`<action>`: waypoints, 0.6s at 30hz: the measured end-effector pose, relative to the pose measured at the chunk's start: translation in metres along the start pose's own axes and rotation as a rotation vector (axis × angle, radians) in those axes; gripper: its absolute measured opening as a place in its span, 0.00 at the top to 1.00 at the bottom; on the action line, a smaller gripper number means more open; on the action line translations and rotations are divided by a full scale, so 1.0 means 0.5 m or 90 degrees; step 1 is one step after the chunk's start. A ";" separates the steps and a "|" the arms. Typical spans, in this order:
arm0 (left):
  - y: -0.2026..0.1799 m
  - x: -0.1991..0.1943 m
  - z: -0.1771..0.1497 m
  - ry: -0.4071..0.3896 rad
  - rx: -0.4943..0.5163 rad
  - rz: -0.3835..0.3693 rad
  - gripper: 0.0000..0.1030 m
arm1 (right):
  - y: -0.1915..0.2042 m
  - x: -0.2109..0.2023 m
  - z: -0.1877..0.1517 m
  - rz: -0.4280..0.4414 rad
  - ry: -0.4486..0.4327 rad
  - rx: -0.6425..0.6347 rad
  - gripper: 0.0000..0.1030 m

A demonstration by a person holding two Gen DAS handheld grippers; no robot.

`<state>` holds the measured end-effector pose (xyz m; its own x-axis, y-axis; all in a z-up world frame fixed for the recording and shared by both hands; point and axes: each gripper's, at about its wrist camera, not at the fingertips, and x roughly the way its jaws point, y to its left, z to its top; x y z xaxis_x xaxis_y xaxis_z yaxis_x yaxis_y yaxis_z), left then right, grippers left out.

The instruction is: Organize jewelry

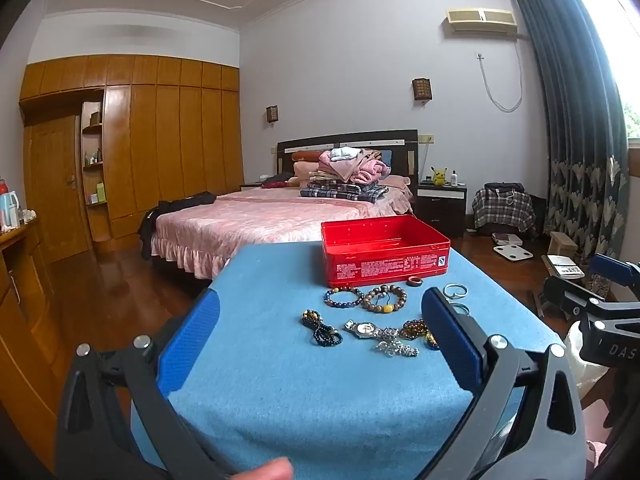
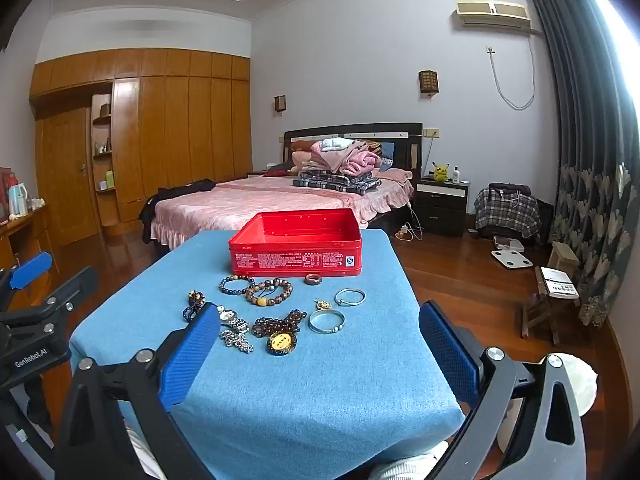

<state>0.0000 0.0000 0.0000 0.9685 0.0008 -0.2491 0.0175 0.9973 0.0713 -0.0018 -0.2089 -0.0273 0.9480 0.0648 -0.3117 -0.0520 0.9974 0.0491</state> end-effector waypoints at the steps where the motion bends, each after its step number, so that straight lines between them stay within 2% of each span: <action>1: 0.000 0.000 0.000 -0.001 0.001 0.000 0.05 | 0.001 0.000 -0.001 0.000 0.000 0.000 0.06; 18: 0.009 0.004 -0.004 0.004 -0.006 0.003 0.05 | 0.003 0.000 0.000 0.002 -0.001 0.003 0.06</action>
<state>0.0016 0.0048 -0.0020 0.9670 0.0060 -0.2546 0.0104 0.9979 0.0632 -0.0020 -0.2074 -0.0274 0.9482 0.0678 -0.3103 -0.0536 0.9971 0.0540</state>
